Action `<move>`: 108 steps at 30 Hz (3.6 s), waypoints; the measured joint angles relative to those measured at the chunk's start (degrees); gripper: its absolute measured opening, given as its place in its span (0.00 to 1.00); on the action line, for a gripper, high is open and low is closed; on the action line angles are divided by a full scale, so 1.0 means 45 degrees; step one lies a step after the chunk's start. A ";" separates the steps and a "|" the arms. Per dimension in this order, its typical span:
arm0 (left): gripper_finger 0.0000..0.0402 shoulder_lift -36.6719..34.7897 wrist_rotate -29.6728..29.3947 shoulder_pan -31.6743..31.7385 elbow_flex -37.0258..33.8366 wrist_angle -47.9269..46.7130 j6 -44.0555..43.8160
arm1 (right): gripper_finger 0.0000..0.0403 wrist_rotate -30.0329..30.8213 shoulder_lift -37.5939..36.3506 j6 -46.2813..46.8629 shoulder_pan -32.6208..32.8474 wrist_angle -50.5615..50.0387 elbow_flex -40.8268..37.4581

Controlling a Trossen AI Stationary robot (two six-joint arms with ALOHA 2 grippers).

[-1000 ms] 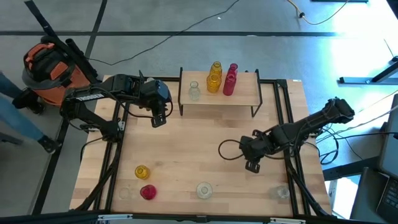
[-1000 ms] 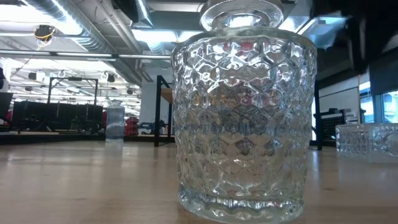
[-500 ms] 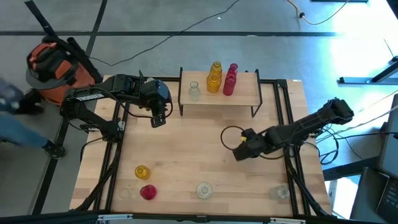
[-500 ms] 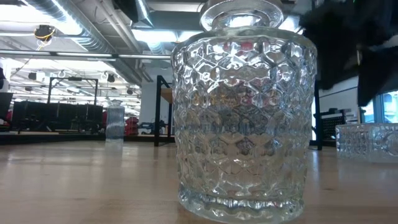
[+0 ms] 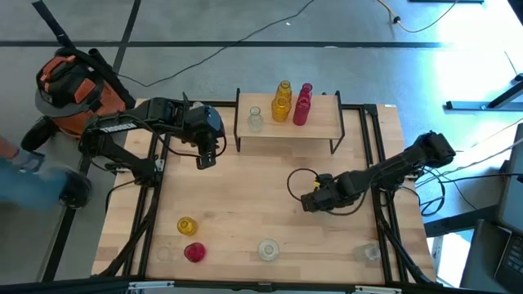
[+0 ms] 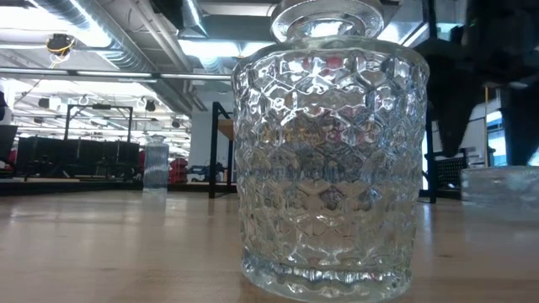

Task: Sort vases onto shelf
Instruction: Put the transparent vase on the shelf aligned with the other transparent vase

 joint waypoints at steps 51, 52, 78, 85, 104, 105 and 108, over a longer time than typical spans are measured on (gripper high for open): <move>0.17 0.0003 0.0584 -0.0399 0.0000 0.0014 0.1565 | 0.53 -0.0377 0.2248 0.5394 0.2836 0.1662 -0.0228; 0.17 0.0002 0.0597 -0.0444 0.0000 -0.0053 0.1562 | 0.51 -0.0284 0.2169 0.5297 0.2801 0.1675 -0.0239; 0.17 0.0002 0.0538 -0.1014 0.0000 0.0281 0.1592 | 0.51 -1.2390 0.0688 -0.5993 -0.1390 0.1709 0.0220; 0.17 0.0001 0.0534 -0.1221 0.0000 0.0455 0.1201 | 0.51 -1.5242 0.3169 -0.9400 -0.2007 0.0707 0.0209; 0.17 0.0004 0.0524 -0.2038 0.0000 0.0940 0.0624 | 0.89 -1.4282 0.5897 -1.1232 -0.2231 0.1459 0.0464; 0.17 0.0004 0.0524 -0.2039 0.0000 0.0976 0.0629 | 0.92 -1.4131 0.5897 -1.1086 -0.2236 0.1450 0.0525; 0.17 0.0000 0.0524 -0.2043 0.0000 0.1104 0.0643 | 0.97 -1.3630 0.5879 -1.1037 -0.2390 0.1289 0.0916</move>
